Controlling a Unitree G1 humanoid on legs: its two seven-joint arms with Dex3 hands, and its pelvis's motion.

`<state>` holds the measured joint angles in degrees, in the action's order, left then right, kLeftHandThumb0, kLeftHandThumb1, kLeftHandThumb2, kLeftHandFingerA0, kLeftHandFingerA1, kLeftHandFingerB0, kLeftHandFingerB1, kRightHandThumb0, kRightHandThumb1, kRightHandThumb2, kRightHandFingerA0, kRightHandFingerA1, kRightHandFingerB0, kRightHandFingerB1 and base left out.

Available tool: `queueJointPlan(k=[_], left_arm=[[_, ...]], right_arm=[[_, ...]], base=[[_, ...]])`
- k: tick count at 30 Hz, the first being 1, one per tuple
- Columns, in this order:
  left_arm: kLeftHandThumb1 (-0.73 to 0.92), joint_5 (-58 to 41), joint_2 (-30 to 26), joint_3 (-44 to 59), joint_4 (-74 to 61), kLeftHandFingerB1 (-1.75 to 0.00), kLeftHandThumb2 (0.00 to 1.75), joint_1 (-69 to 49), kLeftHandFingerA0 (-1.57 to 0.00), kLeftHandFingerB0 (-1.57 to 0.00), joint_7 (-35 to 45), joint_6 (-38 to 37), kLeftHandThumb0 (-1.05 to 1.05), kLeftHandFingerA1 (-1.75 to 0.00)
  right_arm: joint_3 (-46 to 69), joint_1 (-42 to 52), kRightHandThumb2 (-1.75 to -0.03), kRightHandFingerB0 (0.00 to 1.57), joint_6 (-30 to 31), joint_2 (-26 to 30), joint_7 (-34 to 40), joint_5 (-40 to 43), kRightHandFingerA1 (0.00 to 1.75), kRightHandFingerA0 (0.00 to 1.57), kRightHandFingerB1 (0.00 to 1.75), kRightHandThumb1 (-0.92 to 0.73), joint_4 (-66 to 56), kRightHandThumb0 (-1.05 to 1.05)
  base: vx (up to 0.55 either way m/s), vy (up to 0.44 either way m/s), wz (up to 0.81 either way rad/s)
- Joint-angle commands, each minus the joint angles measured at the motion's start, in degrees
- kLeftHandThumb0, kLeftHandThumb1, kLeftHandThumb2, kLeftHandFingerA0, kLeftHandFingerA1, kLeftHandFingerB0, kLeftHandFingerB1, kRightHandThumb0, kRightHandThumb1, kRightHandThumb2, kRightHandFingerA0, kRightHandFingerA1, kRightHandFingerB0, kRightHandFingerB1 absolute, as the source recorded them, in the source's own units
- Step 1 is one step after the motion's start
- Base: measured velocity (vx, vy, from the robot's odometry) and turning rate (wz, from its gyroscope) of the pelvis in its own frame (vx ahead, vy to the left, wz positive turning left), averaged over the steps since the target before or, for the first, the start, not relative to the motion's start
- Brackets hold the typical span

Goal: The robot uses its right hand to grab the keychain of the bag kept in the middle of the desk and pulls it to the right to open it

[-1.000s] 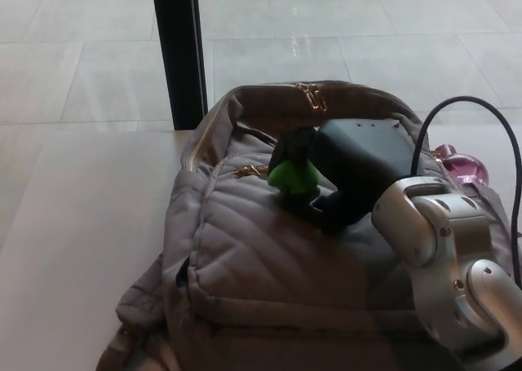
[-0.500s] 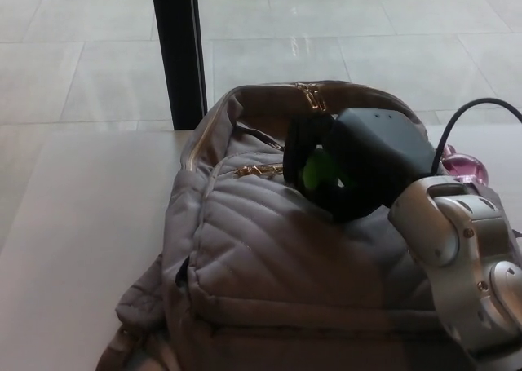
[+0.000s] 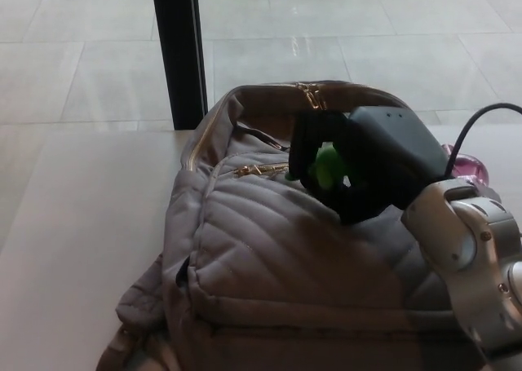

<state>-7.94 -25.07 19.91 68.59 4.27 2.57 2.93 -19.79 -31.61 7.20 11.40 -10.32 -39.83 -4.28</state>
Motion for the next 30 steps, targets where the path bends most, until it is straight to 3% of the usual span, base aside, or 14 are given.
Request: queueJointPlan(k=[1,7,8,9,11,12,15,16,19,20,22,24,25,30], left_arm=[[0.88,-0.19,-0.58,0.36,0.18,-1.20,1.60,-0.14,-0.96,-0.85,-0.39,-1.81,-1.02,-1.33],[0.86,-2.06,-0.26,2.37,0.57,-1.23,1.56,-0.27,-0.98,-0.87,0.00,-1.62,-1.05,-1.36],[0.70,-2.37,-0.15,2.74,0.62,-1.35,1.52,-0.23,-1.34,-1.17,0.10,-1.48,-0.72,-1.51],[0.92,-2.28,-0.19,2.75,0.46,-1.20,1.34,-0.21,-0.72,-0.72,0.31,-0.92,-1.05,-1.30],[0.92,-2.12,-0.21,2.83,0.26,-1.31,1.29,-0.29,-0.67,-0.68,0.39,-0.61,-1.05,-1.44],[0.68,-2.24,-0.18,3.01,-0.04,-1.31,1.50,-0.39,-1.34,-1.13,0.36,-0.44,-0.69,-1.48],[0.73,-2.56,-0.20,3.61,-0.20,-1.26,1.55,-0.49,-1.40,-0.98,0.50,-0.33,-0.75,-1.53],[0.92,-2.45,-0.26,3.66,-0.25,-1.30,1.27,-0.47,-0.77,-0.67,0.51,-0.16,-1.05,-1.43],[0.92,-2.97,-0.04,4.49,-0.43,-1.32,1.26,-0.75,-0.76,-0.71,0.55,-0.20,-1.05,-1.48],[0.66,-2.56,0.01,4.24,-0.49,-1.25,1.47,-0.90,-1.38,-1.04,0.42,-0.36,-0.66,-1.49],[0.79,-2.90,0.08,4.80,-0.67,-1.30,1.61,-0.89,-1.42,-1.02,0.78,0.32,-0.82,-1.58],[0.76,-2.26,0.11,4.32,-0.72,-1.31,1.58,-1.21,-1.39,-1.06,0.62,-0.41,-0.78,-1.55],[0.85,-2.35,0.18,4.39,-0.76,-1.22,1.55,-1.28,-0.95,-0.86,0.59,-0.64,-1.05,-1.33],[0.86,-3.94,0.44,6.15,-0.52,-1.24,1.56,-1.17,-1.03,-0.89,0.51,0.00,-1.05,-1.36]], right_arm=[[0.09,0.12,-1.19,0.75,-10.64,4.11,5.23,0.45,1.75,0.95,1.67,-0.45,3.16,-0.19],[0.65,-0.74,-1.06,0.74,-17.97,13.90,8.31,-2.83,1.75,1.00,1.66,-0.45,7.79,-0.19],[0.83,-0.64,-0.94,0.74,-19.53,14.94,9.75,-2.94,1.75,1.00,1.66,-0.51,8.99,-0.22],[0.88,-0.60,-0.97,0.76,-20.91,16.18,10.93,-3.10,1.75,1.01,1.63,-0.50,10.42,-0.23],[0.71,-0.71,-1.00,0.83,-21.81,17.07,11.60,-3.08,1.75,0.99,1.44,-0.47,11.56,-0.22],[0.57,-0.65,-1.03,0.77,-22.19,18.75,11.58,-3.86,1.75,0.94,1.41,-0.48,12.56,-0.23],[0.22,-0.89,-1.14,0.74,-24.61,22.26,15.65,-6.39,1.75,0.94,1.59,-0.35,15.38,-0.18],[-0.17,-1.22,-1.10,0.74,-24.09,23.44,15.81,-7.66,1.75,0.94,1.63,-0.34,15.70,-0.19],[0.01,-2.15,-1.08,0.69,-24.80,25.32,15.33,-7.19,1.75,0.95,1.67,-0.39,17.46,-0.20],[-0.20,-2.77,-1.00,0.70,-24.84,26.25,16.97,-8.64,1.75,0.96,1.63,-0.39,18.51,-0.20],[-0.42,-3.31,-0.99,0.69,-25.96,26.89,18.50,-8.78,1.75,0.96,1.66,-0.36,19.72,-0.18],[-1.23,-4.13,-1.01,0.73,-25.85,27.96,20.03,-11.08,1.75,0.96,1.61,-0.37,20.26,-0.21],[-1.45,-4.47,-0.98,0.76,-25.53,28.67,20.22,-12.06,1.75,0.94,1.53,-0.41,20.44,-0.22],[-1.42,-5.35,-0.91,0.74,-25.91,29.67,21.40,-12.48,1.75,0.92,1.55,-0.47,22.01,-0.21]], base=[[0.00,0.000,0.00],[0.00,0.000,0.00],[0.00,0.000,0.00],[0.00,0.000,0.00],[0.00,0.000,0.00],[0.00,0.000,0.00],[0.00,0.000,0.00],[0.00,0.000,0.00],[0.00,0.000,0.00],[0.00,0.000,0.00],[0.00,0.000,0.00],[0.00,0.000,0.00],[0.00,0.000,0.00],[0.00,0.000,0.00]])
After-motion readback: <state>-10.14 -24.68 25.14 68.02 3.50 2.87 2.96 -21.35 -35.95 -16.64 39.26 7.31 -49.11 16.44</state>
